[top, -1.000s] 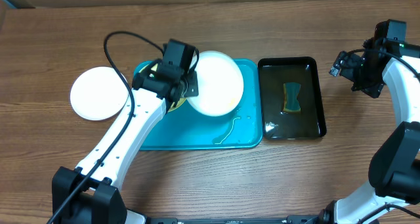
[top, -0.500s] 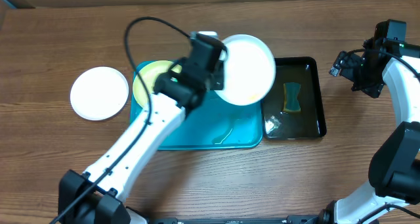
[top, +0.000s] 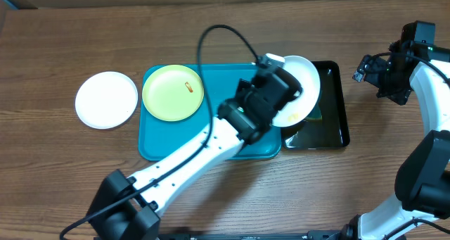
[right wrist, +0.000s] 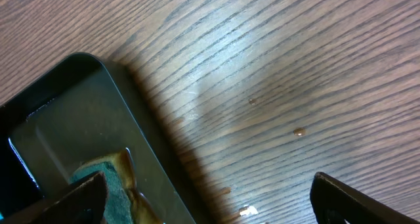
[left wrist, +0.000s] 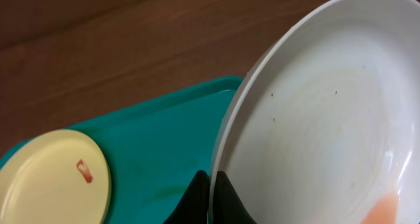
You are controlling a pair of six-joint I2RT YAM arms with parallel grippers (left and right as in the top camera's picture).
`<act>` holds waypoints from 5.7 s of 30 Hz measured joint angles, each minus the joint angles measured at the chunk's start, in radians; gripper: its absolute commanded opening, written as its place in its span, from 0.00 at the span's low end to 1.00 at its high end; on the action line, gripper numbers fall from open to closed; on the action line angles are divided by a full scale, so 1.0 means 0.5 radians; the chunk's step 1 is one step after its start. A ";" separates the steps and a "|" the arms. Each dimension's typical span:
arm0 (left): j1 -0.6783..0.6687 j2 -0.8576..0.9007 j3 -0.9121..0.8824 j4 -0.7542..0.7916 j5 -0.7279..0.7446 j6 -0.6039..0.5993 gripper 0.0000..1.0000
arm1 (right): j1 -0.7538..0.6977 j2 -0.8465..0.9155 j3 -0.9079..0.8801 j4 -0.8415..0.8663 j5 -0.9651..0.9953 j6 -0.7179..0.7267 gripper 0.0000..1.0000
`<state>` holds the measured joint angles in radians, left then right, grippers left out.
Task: Clean dirty plates on tray and stack at the side
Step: 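Carry the white plate left and stack it on the first white plate, then release the plate and raise the left gripper off the stack, then move the left gripper to the yellow plate and grip its left rim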
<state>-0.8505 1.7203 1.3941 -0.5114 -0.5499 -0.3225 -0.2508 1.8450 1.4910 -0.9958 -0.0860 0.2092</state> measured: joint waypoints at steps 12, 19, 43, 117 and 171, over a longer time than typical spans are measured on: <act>-0.384 0.024 0.000 0.411 -0.565 0.647 0.04 | 0.000 0.000 0.000 0.002 0.001 0.002 1.00; -0.549 0.026 0.000 0.589 -0.802 1.067 0.04 | 0.000 0.000 0.000 0.000 0.001 0.001 1.00; -0.587 0.039 0.001 1.219 -1.137 1.754 0.04 | 0.000 0.000 0.000 0.000 0.000 0.001 1.00; 2.892 0.161 -0.006 -0.683 1.139 -0.233 0.04 | 0.000 0.000 0.000 0.000 0.000 0.001 1.00; 1.814 0.319 -0.090 -0.795 0.961 -0.353 0.23 | 0.000 0.000 0.000 0.000 0.001 0.001 1.00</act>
<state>0.0566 1.8797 1.3491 -0.9089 -0.0692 -0.4992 -0.2508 1.8450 1.4910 -0.9958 -0.0856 0.2096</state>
